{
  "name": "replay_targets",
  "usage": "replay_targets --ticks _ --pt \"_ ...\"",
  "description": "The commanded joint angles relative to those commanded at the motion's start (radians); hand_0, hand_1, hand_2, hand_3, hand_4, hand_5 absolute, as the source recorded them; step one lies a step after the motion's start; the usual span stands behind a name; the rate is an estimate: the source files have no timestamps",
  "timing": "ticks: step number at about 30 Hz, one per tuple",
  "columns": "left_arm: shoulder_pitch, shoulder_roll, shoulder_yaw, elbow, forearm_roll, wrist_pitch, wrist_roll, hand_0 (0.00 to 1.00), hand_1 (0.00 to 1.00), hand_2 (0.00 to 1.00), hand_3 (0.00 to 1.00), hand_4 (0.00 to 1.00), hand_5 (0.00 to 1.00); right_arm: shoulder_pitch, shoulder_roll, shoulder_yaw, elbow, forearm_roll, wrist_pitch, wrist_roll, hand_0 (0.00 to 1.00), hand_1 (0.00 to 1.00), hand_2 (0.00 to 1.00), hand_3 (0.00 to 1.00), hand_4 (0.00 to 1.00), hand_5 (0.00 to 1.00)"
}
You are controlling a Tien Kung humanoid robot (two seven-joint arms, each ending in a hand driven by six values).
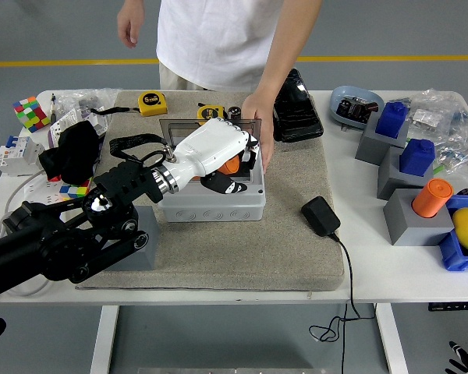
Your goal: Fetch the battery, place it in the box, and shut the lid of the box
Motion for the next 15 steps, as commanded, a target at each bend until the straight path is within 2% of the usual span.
replay_targets --ticks 4,5,7,15 --pt "-0.012 -0.018 0.008 0.044 -0.015 -0.006 0.010 0.042 0.096 0.239 0.459 0.922 0.002 -0.002 0.001 -0.007 0.000 0.005 0.000 0.001 0.624 0.681 0.657 0.545 0.914 0.490" --pt "-0.015 -0.021 0.009 0.051 -0.018 -0.006 0.011 0.047 0.102 0.257 0.506 0.941 0.002 -0.002 0.001 -0.006 0.000 0.006 0.000 0.001 0.625 0.681 0.657 0.545 0.914 0.491" --pt "-0.024 -0.032 0.012 0.070 -0.026 -0.007 0.014 0.047 0.102 0.257 0.506 0.941 0.002 -0.002 0.000 -0.005 0.000 0.006 0.000 0.001 0.625 0.681 0.657 0.545 0.914 0.491" --pt "-0.038 -0.051 0.018 0.098 -0.024 -0.006 0.019 0.052 0.127 0.286 0.540 0.967 0.002 0.000 0.001 -0.008 0.000 0.006 0.001 0.002 0.624 0.681 0.657 0.545 0.914 0.490"
